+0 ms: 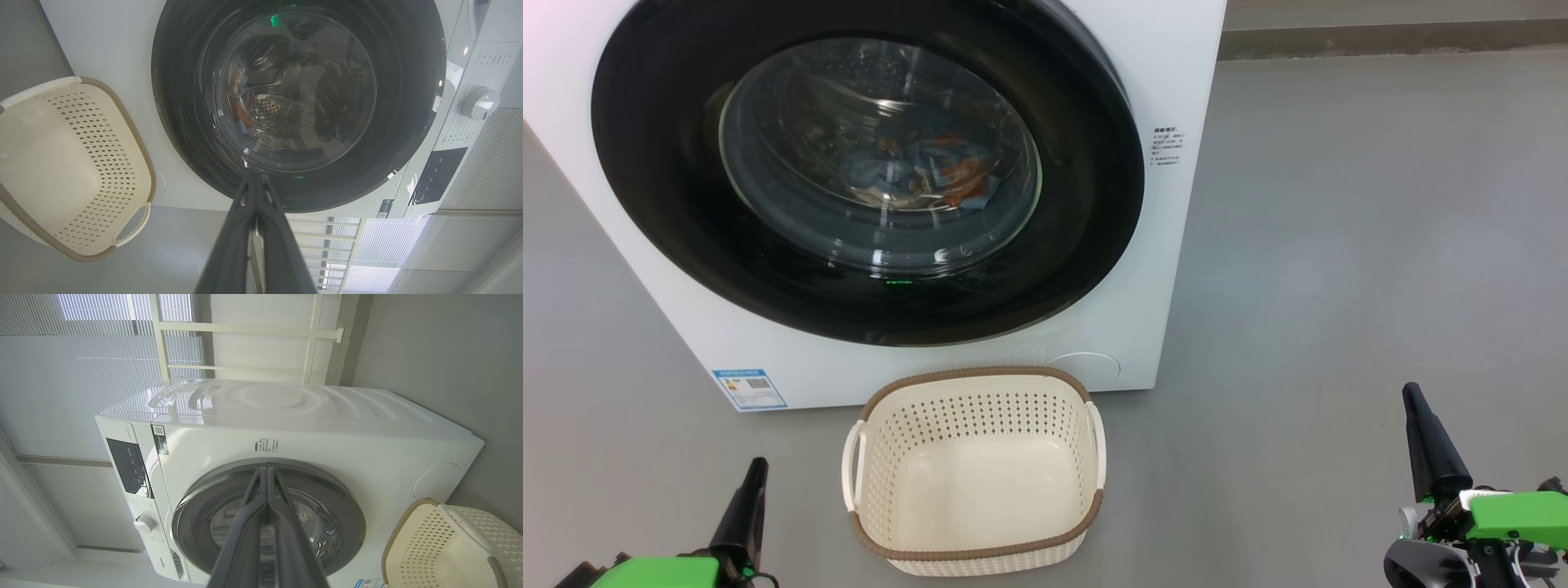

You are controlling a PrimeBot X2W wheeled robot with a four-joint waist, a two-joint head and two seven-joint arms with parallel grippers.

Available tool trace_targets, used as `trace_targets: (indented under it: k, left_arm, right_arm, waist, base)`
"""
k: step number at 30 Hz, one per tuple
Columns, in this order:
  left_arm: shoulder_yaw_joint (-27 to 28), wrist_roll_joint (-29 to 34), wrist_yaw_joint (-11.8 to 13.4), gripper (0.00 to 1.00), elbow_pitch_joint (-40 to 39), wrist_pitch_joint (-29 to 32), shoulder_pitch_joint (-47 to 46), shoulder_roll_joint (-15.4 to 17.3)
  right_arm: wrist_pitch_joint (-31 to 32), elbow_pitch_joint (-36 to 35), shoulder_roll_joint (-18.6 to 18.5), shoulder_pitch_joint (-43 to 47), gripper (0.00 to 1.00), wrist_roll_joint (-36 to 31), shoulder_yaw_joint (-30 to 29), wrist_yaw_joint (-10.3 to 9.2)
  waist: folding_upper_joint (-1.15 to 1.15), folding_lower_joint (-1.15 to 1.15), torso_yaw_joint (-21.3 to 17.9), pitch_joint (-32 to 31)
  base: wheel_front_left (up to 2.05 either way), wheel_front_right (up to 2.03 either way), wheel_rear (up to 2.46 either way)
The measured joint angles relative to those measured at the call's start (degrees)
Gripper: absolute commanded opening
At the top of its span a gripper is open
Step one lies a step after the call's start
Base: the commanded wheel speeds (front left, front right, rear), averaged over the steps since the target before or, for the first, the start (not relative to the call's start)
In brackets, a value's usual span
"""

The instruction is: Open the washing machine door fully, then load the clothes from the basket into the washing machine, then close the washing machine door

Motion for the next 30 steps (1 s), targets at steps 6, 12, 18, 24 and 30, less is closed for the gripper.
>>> trace_targets:
  k: [6,12,18,24,30]
  left_arm:
    - [0.07,0.00,0.00,0.00,0.00,0.00,-0.01,-0.02]
    - [0.09,0.01,0.00,0.00,0.00,0.00,-0.01,-0.04]
    - [0.12,0.01,0.00,0.00,0.00,0.01,-0.01,-0.04]
    - [0.16,0.01,0.00,0.00,0.00,0.01,-0.01,-0.05]
    - [0.20,0.01,0.00,0.00,0.01,0.01,-0.01,-0.07]
  right_arm:
    - [0.01,0.00,0.01,0.00,0.00,0.00,-0.18,0.00]
    - [0.02,0.00,0.04,0.00,0.00,0.00,-0.25,0.00]
    - [0.07,0.00,0.07,0.00,0.00,-0.01,-0.32,0.00]
    - [0.07,0.00,0.09,0.00,0.00,-0.01,-0.38,0.00]
    - [0.07,0.00,0.10,0.00,0.00,-0.01,-0.43,0.00]
  waist:
    - [0.00,0.00,0.00,0.00]
    - [0.00,0.00,0.00,0.00]
    - [0.00,0.00,0.00,0.00]
    - [0.00,0.00,0.00,0.00]
    - [0.00,0.00,0.00,0.00]
  base:
    - [0.00,0.00,0.00]
    - [0.00,0.00,0.00]
    - [0.00,0.00,0.00]
    - [0.00,0.00,0.00]
    - [0.00,0.00,0.00]
